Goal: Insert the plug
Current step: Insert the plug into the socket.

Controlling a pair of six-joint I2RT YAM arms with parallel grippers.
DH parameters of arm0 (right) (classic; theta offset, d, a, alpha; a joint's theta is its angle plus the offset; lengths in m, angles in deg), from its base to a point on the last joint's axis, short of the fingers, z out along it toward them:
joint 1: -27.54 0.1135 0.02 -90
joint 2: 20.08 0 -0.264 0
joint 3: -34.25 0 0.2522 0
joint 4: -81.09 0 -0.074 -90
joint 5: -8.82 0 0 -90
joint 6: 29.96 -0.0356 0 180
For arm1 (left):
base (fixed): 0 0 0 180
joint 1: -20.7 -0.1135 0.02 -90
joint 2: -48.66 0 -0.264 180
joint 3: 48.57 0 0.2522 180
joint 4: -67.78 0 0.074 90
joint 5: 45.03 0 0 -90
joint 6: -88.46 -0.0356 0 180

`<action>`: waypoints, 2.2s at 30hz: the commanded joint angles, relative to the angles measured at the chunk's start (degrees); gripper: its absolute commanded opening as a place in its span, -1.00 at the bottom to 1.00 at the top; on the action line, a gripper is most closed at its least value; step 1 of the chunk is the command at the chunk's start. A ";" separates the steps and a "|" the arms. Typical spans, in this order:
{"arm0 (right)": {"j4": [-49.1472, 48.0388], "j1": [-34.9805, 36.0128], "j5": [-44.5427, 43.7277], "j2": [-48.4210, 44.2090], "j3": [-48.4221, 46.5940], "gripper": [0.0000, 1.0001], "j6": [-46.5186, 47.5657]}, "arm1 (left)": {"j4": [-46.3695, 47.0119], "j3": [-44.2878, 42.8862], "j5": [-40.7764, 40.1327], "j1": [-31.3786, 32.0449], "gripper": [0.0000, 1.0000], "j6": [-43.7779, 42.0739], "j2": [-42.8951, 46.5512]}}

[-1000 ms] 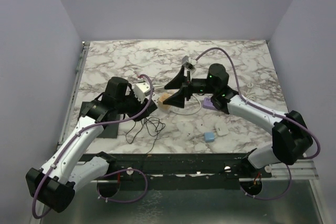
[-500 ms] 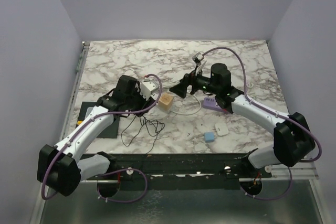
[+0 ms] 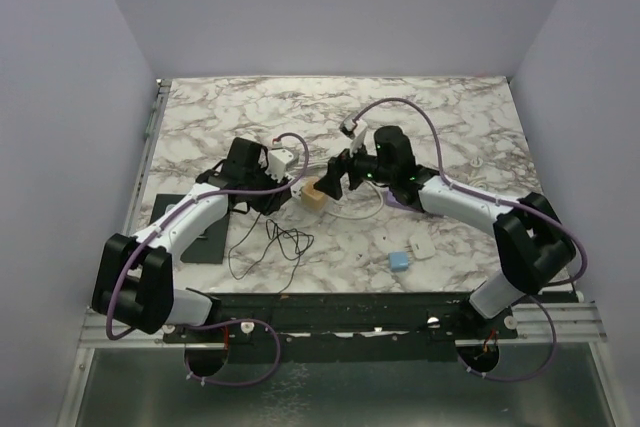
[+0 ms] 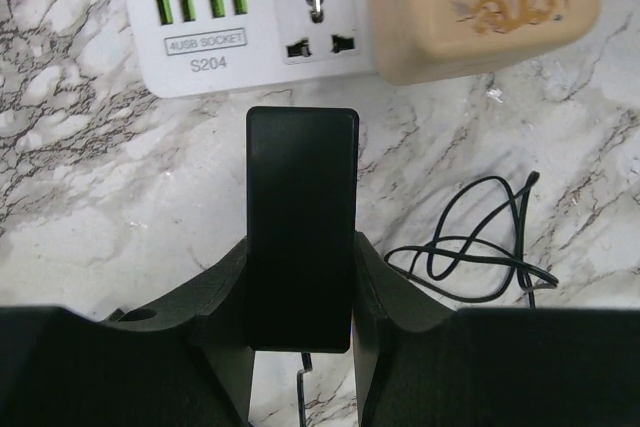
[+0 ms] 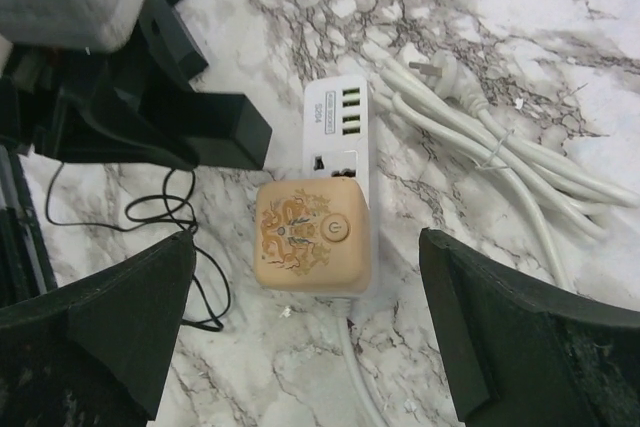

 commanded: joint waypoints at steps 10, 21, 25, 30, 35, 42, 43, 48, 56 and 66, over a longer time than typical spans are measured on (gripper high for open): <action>-1.49 7.18 -12.63 8.35 -3.41 1.00 12.97 | 3.35 -2.28 5.28 -1.81 -1.00 4.13 -2.60; -6.70 11.38 -22.24 9.13 0.59 0.79 17.95 | 3.95 -4.67 6.26 -1.85 -1.00 6.96 -4.14; -9.30 11.40 -21.64 8.12 3.11 0.69 18.78 | 4.90 -4.35 7.17 -1.74 -1.00 8.02 -5.23; -9.89 11.38 -20.71 7.41 4.39 0.68 20.47 | 6.02 -2.84 7.32 -1.50 -1.00 9.38 -5.55; -11.49 11.38 -19.16 6.64 5.69 0.68 21.12 | 7.66 -2.80 6.18 -0.51 -1.00 10.53 -5.60; -12.83 11.38 -18.50 5.78 6.72 0.79 20.07 | 9.64 -2.37 1.45 0.89 -1.00 11.82 -7.07; -13.62 11.38 -18.54 5.34 7.20 0.82 19.55 | 9.69 -2.22 1.13 0.94 -1.00 11.65 -7.10; -15.65 11.38 -18.59 3.19 7.96 0.89 16.20 | 9.62 -0.69 -0.47 1.05 -1.00 10.65 -6.87; -14.30 10.85 -18.40 -0.93 8.74 0.90 11.59 | 12.41 0.64 -2.05 2.14 -1.00 10.95 -6.49; -14.00 5.92 -21.50 -5.16 12.39 0.81 0.92 | 13.17 0.55 -1.71 2.81 -1.00 10.10 -7.17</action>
